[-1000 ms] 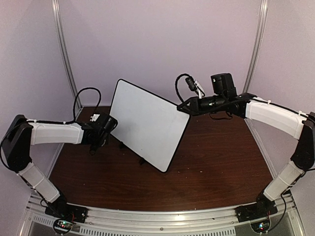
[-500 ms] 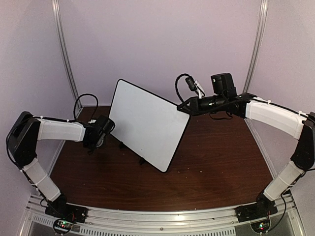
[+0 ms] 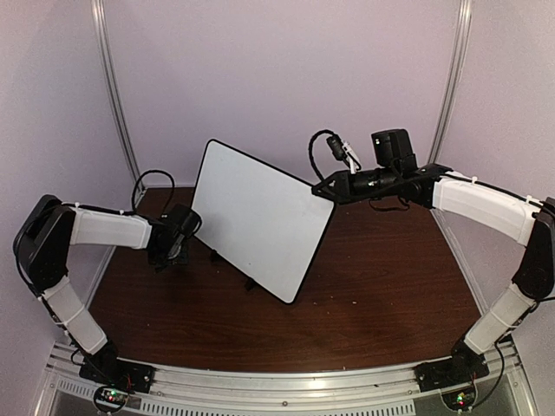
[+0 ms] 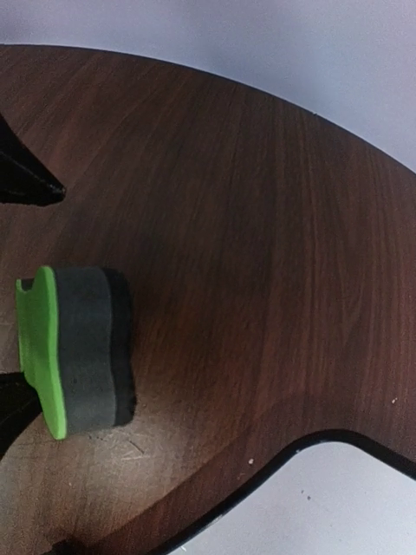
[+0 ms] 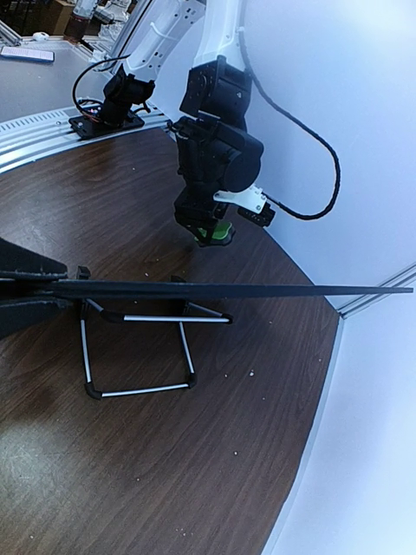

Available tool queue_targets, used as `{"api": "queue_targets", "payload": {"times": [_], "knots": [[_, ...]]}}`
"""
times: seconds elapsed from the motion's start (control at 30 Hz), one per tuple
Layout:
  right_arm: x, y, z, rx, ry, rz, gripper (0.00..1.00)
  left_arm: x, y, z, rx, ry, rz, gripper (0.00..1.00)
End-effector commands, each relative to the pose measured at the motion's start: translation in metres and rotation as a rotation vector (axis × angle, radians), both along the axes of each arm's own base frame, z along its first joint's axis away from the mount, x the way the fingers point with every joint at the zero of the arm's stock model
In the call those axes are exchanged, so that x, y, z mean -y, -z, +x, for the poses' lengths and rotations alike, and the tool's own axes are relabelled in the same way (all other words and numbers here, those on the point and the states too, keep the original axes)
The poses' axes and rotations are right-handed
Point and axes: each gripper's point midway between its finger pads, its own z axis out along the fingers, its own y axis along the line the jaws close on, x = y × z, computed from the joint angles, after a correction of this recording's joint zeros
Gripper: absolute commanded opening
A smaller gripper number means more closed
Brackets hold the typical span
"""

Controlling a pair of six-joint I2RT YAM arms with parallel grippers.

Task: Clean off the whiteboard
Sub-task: Place the whiteboard eraser at the center of the board.

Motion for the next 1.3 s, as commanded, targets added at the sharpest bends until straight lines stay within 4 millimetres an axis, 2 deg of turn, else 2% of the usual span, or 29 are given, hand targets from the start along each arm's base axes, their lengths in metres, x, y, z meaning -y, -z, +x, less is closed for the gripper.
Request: {"api": "queue_targets", "payload": {"times": [0.0, 0.43, 0.53, 0.67, 0.73, 0.83, 0.9, 1.07, 1.13, 1.27], "knots": [[-0.012, 0.018, -0.024, -0.056, -0.098, -0.019, 0.00, 0.004, 0.012, 0.005, -0.019, 0.007, -0.078, 0.70], [-0.011, 0.019, -0.022, -0.059, -0.096, -0.021, 0.00, 0.023, 0.048, 0.005, -0.091, 0.043, -0.234, 0.79], [-0.011, 0.020, -0.023, -0.062, -0.097, -0.023, 0.00, 0.025, 0.033, 0.013, -0.019, 0.052, -0.259, 0.83], [-0.010, 0.020, -0.022, -0.062, -0.094, -0.023, 0.00, 0.023, -0.021, 0.025, 0.156, 0.070, -0.277, 0.96], [-0.011, 0.019, -0.021, -0.062, -0.095, -0.020, 0.00, 0.020, -0.043, 0.028, 0.216, 0.078, -0.269, 0.98], [-0.011, 0.019, -0.021, -0.065, -0.095, -0.019, 0.00, 0.018, -0.062, 0.029, 0.255, 0.107, -0.252, 0.98], [-0.012, 0.019, -0.021, -0.063, -0.095, -0.018, 0.00, 0.022, -0.069, 0.027, 0.261, 0.143, -0.258, 0.98], [-0.012, 0.017, -0.019, -0.060, -0.090, -0.016, 0.00, 0.045, -0.073, 0.019, 0.263, 0.296, -0.307, 0.98], [-0.011, 0.015, -0.018, -0.053, -0.086, -0.014, 0.04, 0.059, -0.069, 0.017, 0.260, 0.368, -0.322, 0.95], [-0.011, 0.009, -0.016, -0.044, -0.080, -0.009, 0.12, 0.085, -0.044, 0.014, 0.189, 0.461, -0.265, 0.88]]}}
